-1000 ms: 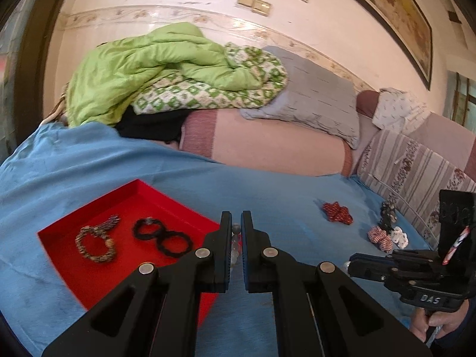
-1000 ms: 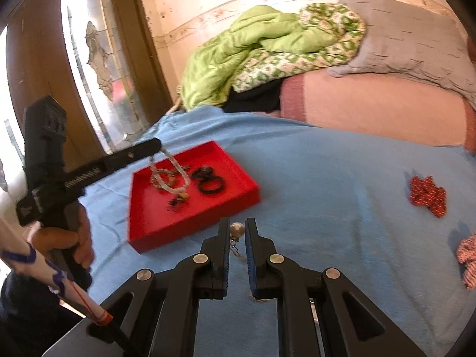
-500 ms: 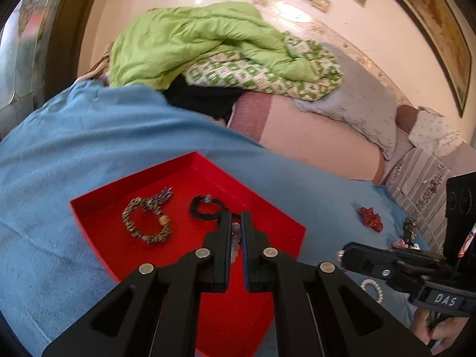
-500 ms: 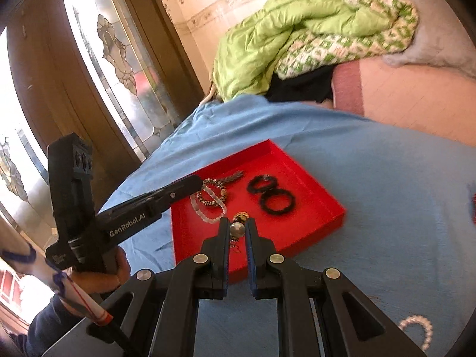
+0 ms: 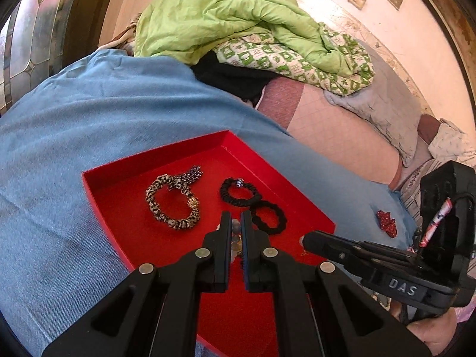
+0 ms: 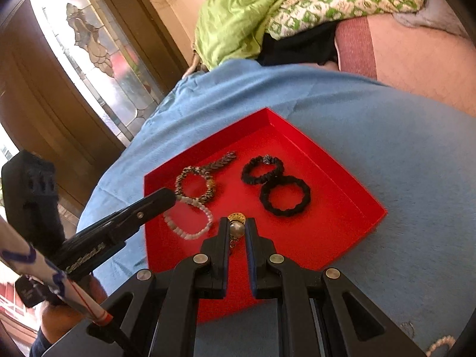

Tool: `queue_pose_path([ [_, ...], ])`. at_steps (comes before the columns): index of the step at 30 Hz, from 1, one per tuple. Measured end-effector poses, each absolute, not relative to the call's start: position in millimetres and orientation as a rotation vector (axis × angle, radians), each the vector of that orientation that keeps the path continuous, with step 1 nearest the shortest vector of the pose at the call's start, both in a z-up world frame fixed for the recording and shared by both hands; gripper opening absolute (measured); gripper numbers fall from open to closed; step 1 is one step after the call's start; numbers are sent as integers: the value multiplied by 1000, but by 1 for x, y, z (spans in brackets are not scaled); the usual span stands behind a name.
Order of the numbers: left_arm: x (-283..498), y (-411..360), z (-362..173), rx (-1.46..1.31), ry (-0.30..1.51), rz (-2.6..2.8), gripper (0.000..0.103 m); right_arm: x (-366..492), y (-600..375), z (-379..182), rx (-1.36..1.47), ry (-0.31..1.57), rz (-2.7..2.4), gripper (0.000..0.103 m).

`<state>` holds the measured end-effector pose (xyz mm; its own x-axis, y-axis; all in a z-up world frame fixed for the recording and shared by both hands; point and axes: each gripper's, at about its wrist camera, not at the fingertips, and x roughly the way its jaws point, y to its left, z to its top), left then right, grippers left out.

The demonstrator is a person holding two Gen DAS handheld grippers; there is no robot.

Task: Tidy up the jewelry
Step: 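Carry the pearl bracelet over the red tray and open the right tool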

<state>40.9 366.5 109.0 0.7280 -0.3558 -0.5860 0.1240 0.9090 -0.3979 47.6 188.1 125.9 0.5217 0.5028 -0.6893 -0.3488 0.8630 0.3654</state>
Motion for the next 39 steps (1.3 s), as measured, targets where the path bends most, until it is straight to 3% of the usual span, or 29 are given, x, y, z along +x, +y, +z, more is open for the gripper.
queue_pose_path([
  [17,50,371,96,-349,752,-233,6,76,200,91,176,978,437,11],
  [39,53,371,93,-338,774,-212,6,86,200,89,183,996,410,12],
])
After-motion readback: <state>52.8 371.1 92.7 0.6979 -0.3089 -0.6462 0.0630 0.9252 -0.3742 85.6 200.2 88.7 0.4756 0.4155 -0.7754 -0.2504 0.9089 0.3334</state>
